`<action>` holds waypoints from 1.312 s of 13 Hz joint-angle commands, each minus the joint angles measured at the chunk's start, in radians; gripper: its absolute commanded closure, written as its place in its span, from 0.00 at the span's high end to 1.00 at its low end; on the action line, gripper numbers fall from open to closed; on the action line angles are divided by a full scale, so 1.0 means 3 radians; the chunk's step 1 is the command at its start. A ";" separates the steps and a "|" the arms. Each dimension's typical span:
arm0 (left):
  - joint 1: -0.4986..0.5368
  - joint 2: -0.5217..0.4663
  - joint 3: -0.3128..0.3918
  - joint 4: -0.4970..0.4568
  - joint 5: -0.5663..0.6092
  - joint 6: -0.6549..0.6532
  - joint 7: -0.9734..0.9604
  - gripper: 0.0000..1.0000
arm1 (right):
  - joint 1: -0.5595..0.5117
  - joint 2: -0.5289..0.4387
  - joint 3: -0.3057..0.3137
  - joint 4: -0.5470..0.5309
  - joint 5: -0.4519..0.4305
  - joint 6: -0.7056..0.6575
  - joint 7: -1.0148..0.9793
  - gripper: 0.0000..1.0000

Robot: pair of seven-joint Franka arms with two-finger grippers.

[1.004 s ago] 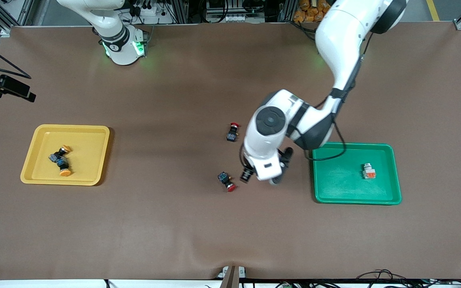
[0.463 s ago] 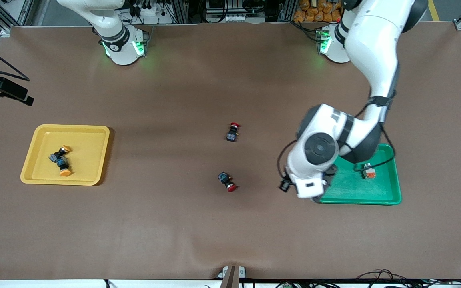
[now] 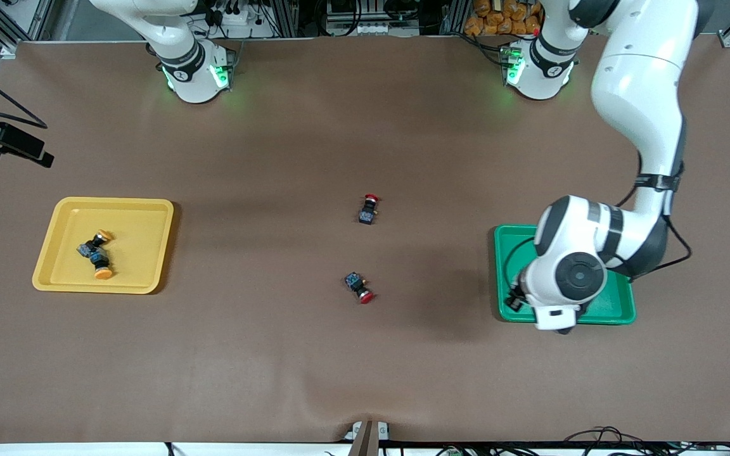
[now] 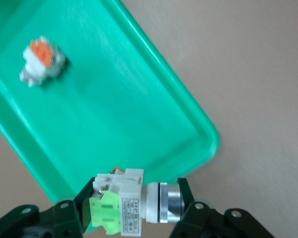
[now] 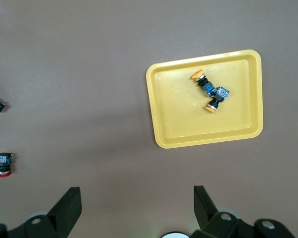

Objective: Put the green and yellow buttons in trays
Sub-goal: 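Carry the green button into the green tray and open the left gripper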

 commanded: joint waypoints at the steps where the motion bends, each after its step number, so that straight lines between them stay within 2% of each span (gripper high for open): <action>1: 0.0206 -0.0379 -0.0031 -0.0836 0.0125 0.0633 0.0290 0.10 | 0.0013 -0.0043 -0.0004 -0.0030 -0.0022 -0.0018 0.0055 1.00; 3: 0.0400 -0.0420 -0.0031 -0.1117 0.0125 0.1042 0.0688 0.10 | 0.0018 -0.0043 -0.0004 -0.0024 -0.0022 -0.0013 0.0055 1.00; 6: 0.0534 -0.0415 -0.0031 -0.1170 0.0125 0.1136 0.1048 0.11 | 0.0008 -0.0043 -0.0004 -0.0030 -0.0022 -0.0018 0.0055 1.00; 7: 0.0534 -0.0405 -0.0031 -0.1170 0.0125 0.1141 0.1053 0.13 | 0.0008 -0.0043 -0.0004 -0.0030 -0.0022 -0.0018 0.0055 1.00; 8: 0.0544 -0.0399 -0.0031 -0.1165 0.0125 0.1142 0.1053 0.21 | 0.0008 -0.0043 -0.0004 -0.0030 -0.0022 -0.0018 0.0055 1.00; 10: 0.0545 -0.0410 -0.0031 -0.1165 0.0125 0.1142 0.1109 0.80 | 0.0003 -0.0043 -0.0009 -0.0024 -0.0022 -0.0018 0.0055 1.00; 11: 0.0555 -0.0420 -0.0031 -0.1160 0.0120 0.1142 0.1180 1.00 | 0.0003 -0.0043 -0.0009 -0.0030 -0.0022 -0.0018 0.0055 1.00; 14: 0.0580 -0.0552 -0.0036 -0.1160 0.0104 0.1085 0.1421 1.00 | -0.0002 -0.0043 -0.0009 -0.0025 -0.0022 -0.0018 0.0055 1.00; 17: 0.0580 -0.0787 -0.0107 -0.1119 0.0069 0.0795 0.1529 1.00 | 0.0008 -0.0043 -0.0004 -0.0024 -0.0027 -0.0018 0.0055 1.00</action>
